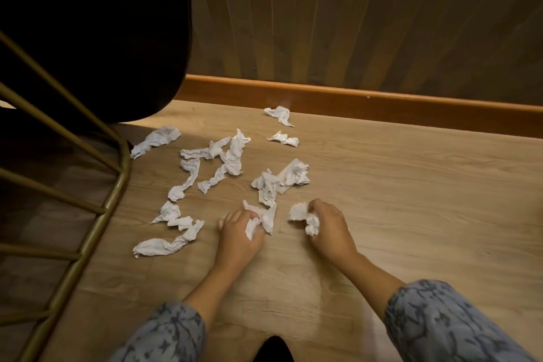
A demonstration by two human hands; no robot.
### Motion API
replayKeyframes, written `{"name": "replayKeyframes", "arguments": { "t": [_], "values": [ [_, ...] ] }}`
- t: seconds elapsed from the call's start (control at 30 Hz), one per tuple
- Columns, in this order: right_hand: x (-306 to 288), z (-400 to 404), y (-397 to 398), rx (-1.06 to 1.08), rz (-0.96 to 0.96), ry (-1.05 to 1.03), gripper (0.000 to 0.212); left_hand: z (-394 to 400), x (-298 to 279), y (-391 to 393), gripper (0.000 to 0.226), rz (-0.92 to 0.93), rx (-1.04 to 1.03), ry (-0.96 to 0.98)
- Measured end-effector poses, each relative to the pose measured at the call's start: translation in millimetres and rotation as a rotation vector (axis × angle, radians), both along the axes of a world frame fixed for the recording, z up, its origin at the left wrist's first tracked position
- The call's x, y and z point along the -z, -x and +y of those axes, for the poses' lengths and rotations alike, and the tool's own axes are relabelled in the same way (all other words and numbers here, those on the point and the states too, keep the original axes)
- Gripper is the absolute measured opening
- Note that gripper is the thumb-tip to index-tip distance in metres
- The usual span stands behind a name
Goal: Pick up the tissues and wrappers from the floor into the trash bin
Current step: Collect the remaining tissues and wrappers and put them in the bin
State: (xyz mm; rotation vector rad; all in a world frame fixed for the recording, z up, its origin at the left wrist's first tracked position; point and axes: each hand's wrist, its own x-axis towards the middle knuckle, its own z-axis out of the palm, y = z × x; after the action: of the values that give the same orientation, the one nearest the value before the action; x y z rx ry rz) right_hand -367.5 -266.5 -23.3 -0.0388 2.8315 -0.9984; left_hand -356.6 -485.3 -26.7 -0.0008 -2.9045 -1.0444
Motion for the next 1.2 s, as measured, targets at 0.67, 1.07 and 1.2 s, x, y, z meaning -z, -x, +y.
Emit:
{"name": "replayKeyframes", "arguments": {
  "t": [0.67,1.07,1.2],
  "values": [
    [40.8,-3.7,-81.2,0.136,0.264,0.080,0.019,0.2,36.1,-61.4,0.048,0.100,-0.225,0.181],
    [-19.8,-5.3,-8.4,0.018,0.368,0.214,0.037,39.5,-25.4,-18.5,0.048,0.110,-0.157,-0.300],
    [-79.4,22.8,36.5,-0.026,0.525,0.171,0.025,58.7,-81.3,39.1,0.022,0.208,-0.034,-0.268]
  ]
}}
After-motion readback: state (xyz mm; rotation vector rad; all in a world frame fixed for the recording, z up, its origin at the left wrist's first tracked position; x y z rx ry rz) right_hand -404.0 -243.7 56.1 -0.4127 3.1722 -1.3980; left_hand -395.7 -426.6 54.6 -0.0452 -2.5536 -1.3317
